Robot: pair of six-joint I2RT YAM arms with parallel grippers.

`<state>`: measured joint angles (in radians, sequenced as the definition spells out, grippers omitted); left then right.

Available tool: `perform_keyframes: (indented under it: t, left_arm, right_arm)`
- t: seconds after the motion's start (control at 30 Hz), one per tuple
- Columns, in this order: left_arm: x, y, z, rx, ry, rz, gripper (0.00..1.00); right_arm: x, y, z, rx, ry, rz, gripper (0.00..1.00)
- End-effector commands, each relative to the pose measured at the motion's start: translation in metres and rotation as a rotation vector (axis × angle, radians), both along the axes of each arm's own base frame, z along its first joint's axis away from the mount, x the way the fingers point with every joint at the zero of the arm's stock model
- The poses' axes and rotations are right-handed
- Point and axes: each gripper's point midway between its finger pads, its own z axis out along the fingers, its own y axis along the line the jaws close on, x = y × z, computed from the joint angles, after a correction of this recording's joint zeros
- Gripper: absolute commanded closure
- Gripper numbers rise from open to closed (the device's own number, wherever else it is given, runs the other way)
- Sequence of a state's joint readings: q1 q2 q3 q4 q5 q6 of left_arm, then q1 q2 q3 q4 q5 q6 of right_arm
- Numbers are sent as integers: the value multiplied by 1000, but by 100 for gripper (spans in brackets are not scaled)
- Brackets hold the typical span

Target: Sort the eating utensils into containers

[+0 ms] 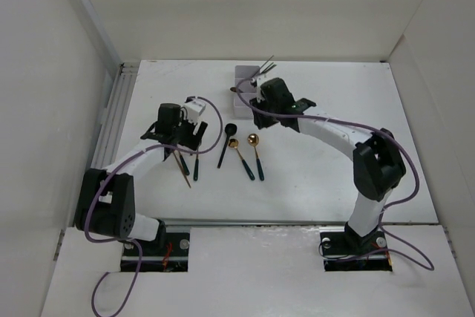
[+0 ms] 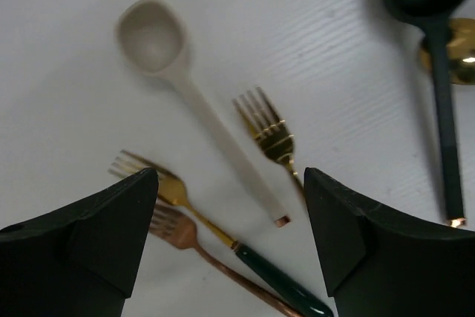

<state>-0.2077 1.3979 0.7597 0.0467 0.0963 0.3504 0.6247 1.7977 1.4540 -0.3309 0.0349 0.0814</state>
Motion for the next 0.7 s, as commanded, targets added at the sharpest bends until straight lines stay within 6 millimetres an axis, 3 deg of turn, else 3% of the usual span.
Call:
perform_keyframes:
  t: [0.0, 0.07, 0.13, 0.27, 0.5, 0.63, 0.67]
  left_arm:
    - [-6, -49, 25, -88, -58, -270, 23]
    - [-10, -69, 32, -131, -81, -368, 21]
    - [-23, -97, 39, -191, -96, -523, 13]
    - [-26, -121, 42, -191, -182, -651, 5]
    - [-35, -144, 12, -114, -116, -671, 4]
    - [-33, -149, -3, -64, -76, -645, 4]
    - [-30, -144, -5, -76, -54, -570, 11]
  right_arm:
    - [-49, -14, -58, -49, 231, -40, 61]
    - [-51, -14, -49, 14, 207, -70, 61]
    - [-60, -21, -56, 22, 215, -94, 59]
    - [-69, -41, -56, -15, 219, -161, 55]
    - [-93, -74, -55, -129, 212, -226, 54]
    - [-94, -82, -42, -124, 173, -248, 52]
    - [-95, -85, -42, -135, 175, -254, 52]
